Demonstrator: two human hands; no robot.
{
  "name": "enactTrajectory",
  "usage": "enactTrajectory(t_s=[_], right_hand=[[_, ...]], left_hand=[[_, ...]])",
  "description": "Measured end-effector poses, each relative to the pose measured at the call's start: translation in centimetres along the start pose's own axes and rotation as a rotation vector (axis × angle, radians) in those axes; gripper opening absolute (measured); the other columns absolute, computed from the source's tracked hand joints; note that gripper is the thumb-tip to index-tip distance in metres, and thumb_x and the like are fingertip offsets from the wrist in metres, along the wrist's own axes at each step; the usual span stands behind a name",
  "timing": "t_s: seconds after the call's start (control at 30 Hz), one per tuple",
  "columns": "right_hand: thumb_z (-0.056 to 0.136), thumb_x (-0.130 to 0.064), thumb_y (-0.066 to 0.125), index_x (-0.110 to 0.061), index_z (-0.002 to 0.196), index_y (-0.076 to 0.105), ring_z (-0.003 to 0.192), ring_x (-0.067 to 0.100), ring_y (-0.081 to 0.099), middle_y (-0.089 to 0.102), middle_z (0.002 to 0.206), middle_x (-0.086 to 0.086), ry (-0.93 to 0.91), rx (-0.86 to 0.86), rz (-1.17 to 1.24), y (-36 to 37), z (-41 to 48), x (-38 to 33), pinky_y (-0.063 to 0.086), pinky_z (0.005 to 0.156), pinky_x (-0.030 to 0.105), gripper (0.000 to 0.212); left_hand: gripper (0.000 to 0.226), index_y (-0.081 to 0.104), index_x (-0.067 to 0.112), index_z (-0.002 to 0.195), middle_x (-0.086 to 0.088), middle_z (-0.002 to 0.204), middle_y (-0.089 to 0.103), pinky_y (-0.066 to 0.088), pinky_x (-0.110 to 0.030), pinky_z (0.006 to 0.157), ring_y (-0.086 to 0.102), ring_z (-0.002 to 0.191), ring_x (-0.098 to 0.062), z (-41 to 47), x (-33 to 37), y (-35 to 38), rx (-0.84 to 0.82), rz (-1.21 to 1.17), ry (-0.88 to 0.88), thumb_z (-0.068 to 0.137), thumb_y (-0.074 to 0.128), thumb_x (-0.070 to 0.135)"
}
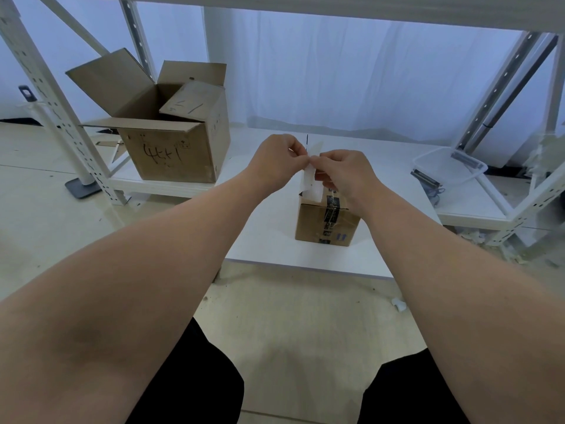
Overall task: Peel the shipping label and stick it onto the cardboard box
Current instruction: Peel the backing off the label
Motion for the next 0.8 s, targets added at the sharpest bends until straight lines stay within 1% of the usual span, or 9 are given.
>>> enactTrajectory(t_s=[0.1,0.2,0.3,0.43,0.5,0.57,0.67,0.73,0.8], right_hand=[[0.085,-0.019,0.067,-0.005,0.093,0.07,0.081,0.016,0.065,0.072,0.095,0.011,0.015,-0.035,-0.006,0.3,-0.36,-0.11,0.052,0.083,0.033,0.016],[0.087,-0.012,0.063,-0.008,0.086,0.069,0.084,0.022,0.066,0.071,0.095,0.014,0.024,-0.022,-0.012,0.14,-0.46,-0.2,0.053,0.091,0.041,0.007],[0.088,-0.01,0.061,-0.009,0.088,0.068,0.09,0.027,0.068,0.071,0.095,0.014,0.028,-0.014,-0.042,-0.04,-0.44,-0.17,0.055,0.091,0.043,0.007],[0.086,-0.012,0.063,-0.011,0.083,0.07,0.08,0.021,0.064,0.071,0.091,0.011,-0.013,0.048,-0.071,-0.39,-0.34,-0.41,0.056,0.08,0.036,0.008],[0.084,-0.012,0.064,-0.009,0.082,0.071,0.073,0.018,0.06,0.069,0.083,0.007,-0.033,0.078,-0.056,-0.53,-0.23,-0.52,0.054,0.073,0.034,0.008],[0.083,-0.013,0.065,-0.009,0.081,0.071,0.067,0.014,0.056,0.065,0.076,0.003,-0.047,0.093,-0.038,-0.56,-0.04,-0.56,0.05,0.068,0.031,0.007],[0.081,-0.018,0.068,-0.013,0.083,0.073,0.073,0.014,0.057,0.067,0.079,0.001,-0.066,0.098,-0.047,-0.44,0.18,-0.56,0.052,0.074,0.032,0.007],[0.082,-0.019,0.067,-0.019,0.076,0.071,0.074,0.015,0.057,0.066,0.079,-0.001,-0.072,0.086,-0.036,-0.29,0.1,-0.62,0.053,0.068,0.031,0.007],[0.084,-0.017,0.065,-0.022,0.07,0.068,0.073,0.016,0.056,0.065,0.082,-0.001,-0.079,0.079,-0.024,-0.16,0.05,-0.71,0.049,0.06,0.028,0.015]], left_hand=[[0.008,0.06,0.01,0.082,0.006,0.057,0.052,0.031,-0.006,0.04,0.044,0.038,0.001,0.05,0.09,0.1,-0.013,0.094,0.041,0.086,0.064,0.016],[0.006,0.061,0.01,0.087,0.0,0.068,0.061,0.036,-0.013,0.048,0.045,0.05,-0.004,0.05,-0.08,0.13,-0.023,0.092,0.042,0.085,0.065,0.014],[0.021,0.052,0.011,0.1,-0.005,0.082,0.069,0.037,-0.012,0.043,0.047,0.05,-0.005,-0.05,-0.3,0.24,-0.051,0.032,0.01,0.084,0.066,0.013],[0.033,0.044,0.014,0.104,-0.007,0.092,0.069,0.037,-0.018,0.048,0.049,0.058,-0.01,0.12,-0.62,0.24,-0.045,-0.063,-0.071,0.082,0.068,0.014],[0.029,0.05,0.013,0.1,-0.009,0.097,0.067,0.04,-0.02,0.057,0.055,0.072,-0.013,0.28,-0.64,0.13,-0.022,-0.116,-0.106,0.08,0.07,0.015],[0.019,0.06,0.008,0.095,-0.007,0.094,0.069,0.041,-0.018,0.063,0.058,0.083,-0.013,0.3,-0.58,0.13,-0.03,-0.159,-0.128,0.082,0.069,0.017],[0.024,0.067,0.003,0.096,0.002,0.084,0.066,0.04,-0.016,0.061,0.058,0.08,-0.008,-0.01,-0.49,0.37,-0.072,-0.174,-0.159,0.084,0.068,0.024],[0.024,0.061,0.006,0.098,-0.002,0.09,0.065,0.044,-0.018,0.065,0.06,0.08,-0.01,-0.04,-0.6,0.33,-0.057,-0.22,-0.174,0.083,0.07,0.022],[0.032,0.048,0.01,0.101,-0.007,0.097,0.062,0.048,-0.024,0.075,0.062,0.078,-0.013,-0.05,-0.68,0.26,-0.04,-0.278,-0.192,0.081,0.072,0.019]])
Point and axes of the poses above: each hand's wrist, its own z-axis towards the middle knuckle, its own y-axis out of the palm, x = y × z, the point moved 5 cm from there along z, towards the middle knuckle
